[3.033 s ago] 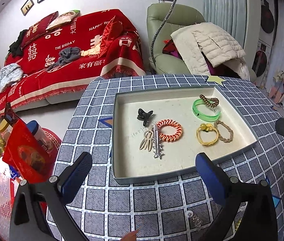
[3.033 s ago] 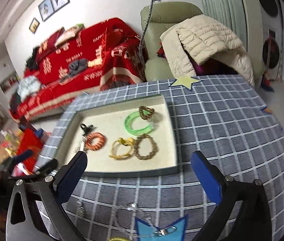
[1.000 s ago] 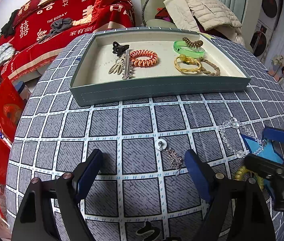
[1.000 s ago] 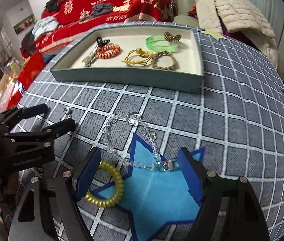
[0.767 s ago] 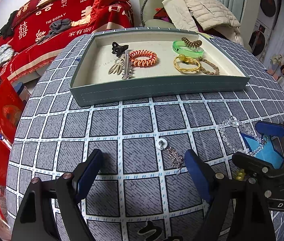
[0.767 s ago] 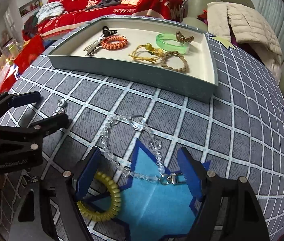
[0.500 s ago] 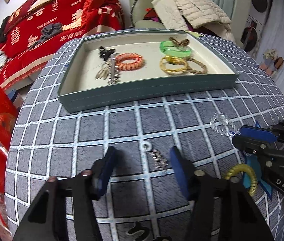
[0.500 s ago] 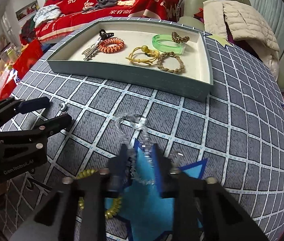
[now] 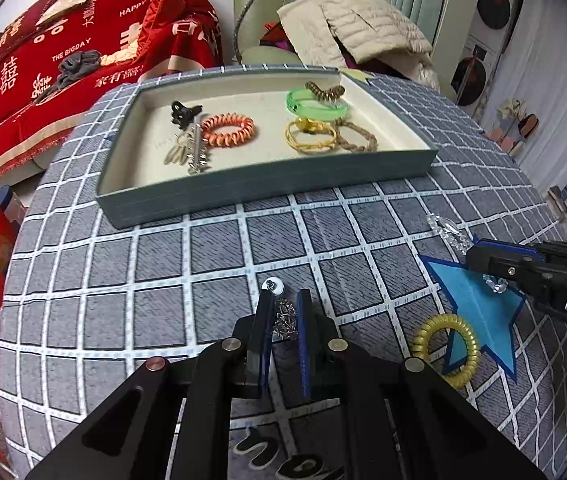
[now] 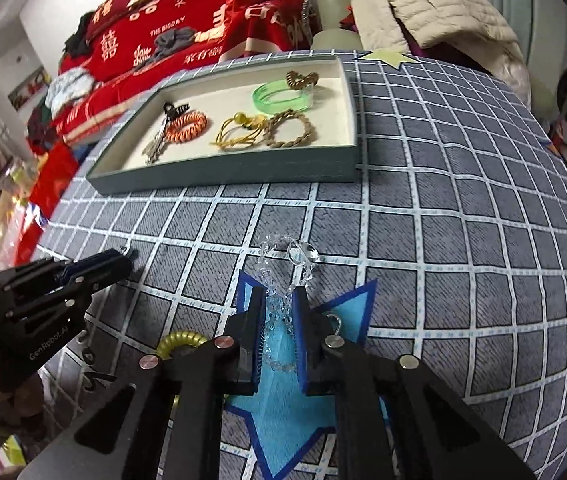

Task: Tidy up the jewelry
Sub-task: 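Grasp the silver charm with the left tool while the right tool grasps the clear bead chain, then lift and carry the silver charm and bead chain over the tray with both tools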

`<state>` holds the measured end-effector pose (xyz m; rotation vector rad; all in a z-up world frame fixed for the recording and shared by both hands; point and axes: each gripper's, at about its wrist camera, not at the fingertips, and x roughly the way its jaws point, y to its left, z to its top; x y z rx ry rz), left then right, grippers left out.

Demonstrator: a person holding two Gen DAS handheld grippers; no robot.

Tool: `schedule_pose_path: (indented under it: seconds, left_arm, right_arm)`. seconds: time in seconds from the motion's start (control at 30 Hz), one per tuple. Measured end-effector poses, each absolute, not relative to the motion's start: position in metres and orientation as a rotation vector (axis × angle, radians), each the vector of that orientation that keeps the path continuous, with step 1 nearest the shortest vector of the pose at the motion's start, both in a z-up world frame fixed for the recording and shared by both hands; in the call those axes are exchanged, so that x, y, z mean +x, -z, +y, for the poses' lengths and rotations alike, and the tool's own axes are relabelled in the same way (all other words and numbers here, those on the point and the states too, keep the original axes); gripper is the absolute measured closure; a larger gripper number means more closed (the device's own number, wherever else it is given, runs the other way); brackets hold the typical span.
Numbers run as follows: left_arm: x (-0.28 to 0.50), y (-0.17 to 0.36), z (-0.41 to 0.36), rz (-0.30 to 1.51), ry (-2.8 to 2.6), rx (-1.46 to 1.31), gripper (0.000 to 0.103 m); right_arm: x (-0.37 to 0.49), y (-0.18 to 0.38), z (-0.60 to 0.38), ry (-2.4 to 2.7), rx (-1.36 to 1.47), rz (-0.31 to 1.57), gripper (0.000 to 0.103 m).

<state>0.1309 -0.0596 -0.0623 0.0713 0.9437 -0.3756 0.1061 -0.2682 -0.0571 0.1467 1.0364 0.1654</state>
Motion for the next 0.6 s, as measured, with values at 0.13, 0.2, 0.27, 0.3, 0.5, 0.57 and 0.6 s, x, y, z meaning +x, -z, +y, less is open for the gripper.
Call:
schedule_pose_path:
  seconds: [0.13, 0.2, 0.27, 0.3, 0.5, 0.57, 0.6]
  left_arm:
    - [0.128, 0.053, -0.050, 0.922, 0.377, 0.051, 0.070]
    - [0.126, 0.048, -0.044, 0.910, 0.381, 0.037, 0.070]
    - [0.125, 0.044, -0.039, 0.901, 0.382, 0.029, 0.070]
    - [0.124, 0.043, -0.037, 0.896, 0.382, 0.027, 0.070]
    - [0.124, 0.037, -0.027, 0.881, 0.374, 0.015, 0.070]
    - [0.124, 0.036, -0.026, 0.879, 0.373, 0.011, 0.070]
    - [0.124, 0.036, -0.025, 0.878, 0.373, 0.011, 0.070]
  right_arm:
    - [0.103, 0.052, -0.274, -0.173, 0.198, 1.025, 0.089]
    - [0.102, 0.050, -0.275, -0.181, 0.223, 1.019, 0.094]
    - [0.101, 0.047, -0.275, -0.176, 0.224, 1.010, 0.094]
    - [0.100, 0.046, -0.275, -0.174, 0.220, 1.008, 0.094]
    - [0.099, 0.044, -0.275, -0.172, 0.240, 1.004, 0.094]
    - [0.098, 0.041, -0.278, -0.182, 0.269, 0.998, 0.094]
    - [0.098, 0.040, -0.280, -0.185, 0.280, 0.995, 0.094]
